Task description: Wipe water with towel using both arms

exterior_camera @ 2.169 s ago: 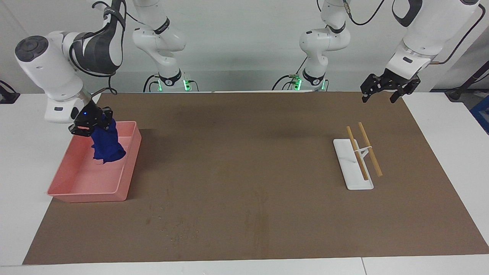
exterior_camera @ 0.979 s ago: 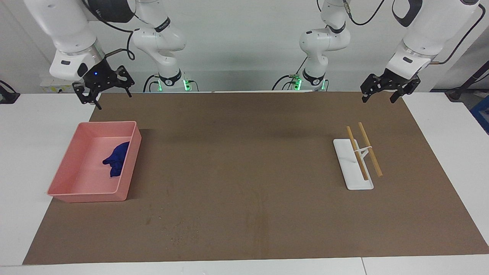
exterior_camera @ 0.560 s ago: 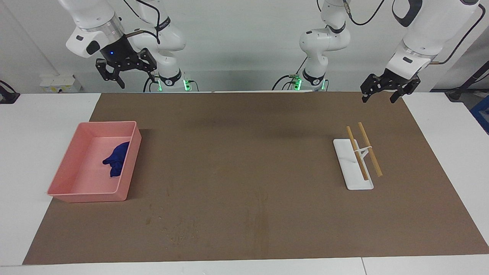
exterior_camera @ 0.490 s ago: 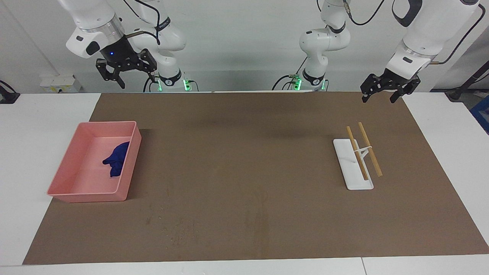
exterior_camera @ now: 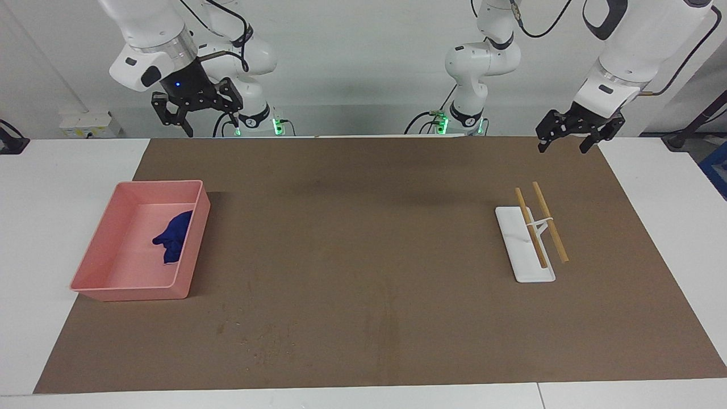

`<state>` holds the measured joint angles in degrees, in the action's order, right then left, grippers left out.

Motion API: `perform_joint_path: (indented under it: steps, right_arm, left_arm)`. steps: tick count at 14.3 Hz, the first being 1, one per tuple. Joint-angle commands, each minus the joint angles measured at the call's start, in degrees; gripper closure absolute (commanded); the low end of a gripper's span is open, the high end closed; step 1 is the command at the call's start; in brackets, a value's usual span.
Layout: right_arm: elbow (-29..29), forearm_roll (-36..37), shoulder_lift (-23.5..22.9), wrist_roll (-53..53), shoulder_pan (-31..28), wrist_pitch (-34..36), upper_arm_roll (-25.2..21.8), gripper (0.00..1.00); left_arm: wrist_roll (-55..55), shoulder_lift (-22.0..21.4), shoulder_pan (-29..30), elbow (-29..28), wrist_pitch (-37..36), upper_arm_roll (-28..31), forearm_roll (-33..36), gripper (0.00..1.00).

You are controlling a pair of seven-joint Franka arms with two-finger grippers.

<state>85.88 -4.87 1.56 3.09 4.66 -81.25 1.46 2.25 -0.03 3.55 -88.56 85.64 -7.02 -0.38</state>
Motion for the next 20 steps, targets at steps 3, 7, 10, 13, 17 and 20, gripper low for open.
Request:
perform_joint_path:
  steps: [3, 7, 10, 13, 17, 20]
  right_arm:
    - [-1.33, 0.91, -1.47, -1.33, 0.35, -0.66, -0.58, 0.0]
    - [1.13, 1.0, -0.6, -0.72, -0.88, -1.28, -0.49, 0.0]
    - [1.92, 1.09, -0.07, -0.89, -1.23, -1.63, -0.4, 0.0]
    - [1.92, 3.54, -0.16, -0.1, -2.46, -3.22, 0.21, 0.0]
    - [0.96, 6.44, -0.6, 2.69, -4.91, -2.6, 2.31, 0.0]
    - [1.39, 5.84, -0.42, 3.15, -5.19, -2.95, 2.32, 0.0]
  left_arm:
    - [0.48, -1.64, -0.04, -1.61, -0.13, 0.34, -0.76, 0.0]
    - [0.48, -1.64, -0.04, -1.61, -0.13, 0.34, -0.76, 0.0]
    - [0.57, -1.64, -0.04, -1.61, -0.13, 0.34, -0.76, 0.0]
    - [0.48, -1.55, -0.04, -1.61, -0.13, 0.34, -0.76, 0.0]
    - [0.48, -1.64, -0.04, -1.61, -0.13, 0.34, -0.76, 0.0]
    - [0.48, -1.64, -0.04, -1.61, -0.13, 0.34, -0.76, 0.0]
